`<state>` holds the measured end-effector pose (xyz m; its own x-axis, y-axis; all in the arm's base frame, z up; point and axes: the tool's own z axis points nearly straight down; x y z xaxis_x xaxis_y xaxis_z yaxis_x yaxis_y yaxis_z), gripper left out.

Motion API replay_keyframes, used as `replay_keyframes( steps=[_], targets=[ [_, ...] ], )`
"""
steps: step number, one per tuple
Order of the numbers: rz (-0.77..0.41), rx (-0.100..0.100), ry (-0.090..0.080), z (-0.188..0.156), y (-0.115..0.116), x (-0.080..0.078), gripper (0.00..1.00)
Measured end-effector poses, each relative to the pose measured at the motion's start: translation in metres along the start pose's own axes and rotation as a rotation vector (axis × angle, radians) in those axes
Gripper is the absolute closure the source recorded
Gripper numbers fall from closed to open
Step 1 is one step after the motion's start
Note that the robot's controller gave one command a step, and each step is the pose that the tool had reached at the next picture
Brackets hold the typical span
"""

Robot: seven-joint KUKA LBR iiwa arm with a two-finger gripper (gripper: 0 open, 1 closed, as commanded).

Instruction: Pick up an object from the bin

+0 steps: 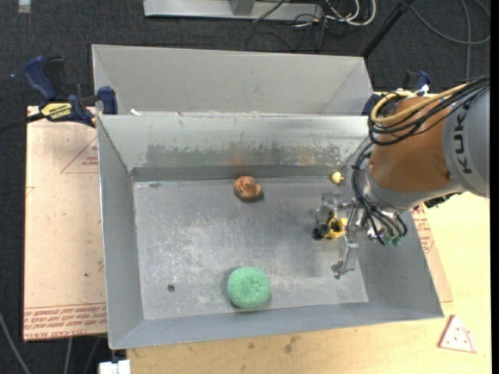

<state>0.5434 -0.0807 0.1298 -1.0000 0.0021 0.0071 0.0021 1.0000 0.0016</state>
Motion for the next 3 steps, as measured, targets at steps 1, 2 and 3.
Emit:
replay_keyframes(
  steps=[1,2,3],
  targets=[
    [-0.002,0.001,-0.008,-0.004,0.000,-0.002,0.00],
    [-0.002,0.001,-0.009,-0.010,-0.009,-0.009,0.00],
    [-0.001,0.001,-0.010,-0.012,-0.012,-0.010,0.00]
  ],
)
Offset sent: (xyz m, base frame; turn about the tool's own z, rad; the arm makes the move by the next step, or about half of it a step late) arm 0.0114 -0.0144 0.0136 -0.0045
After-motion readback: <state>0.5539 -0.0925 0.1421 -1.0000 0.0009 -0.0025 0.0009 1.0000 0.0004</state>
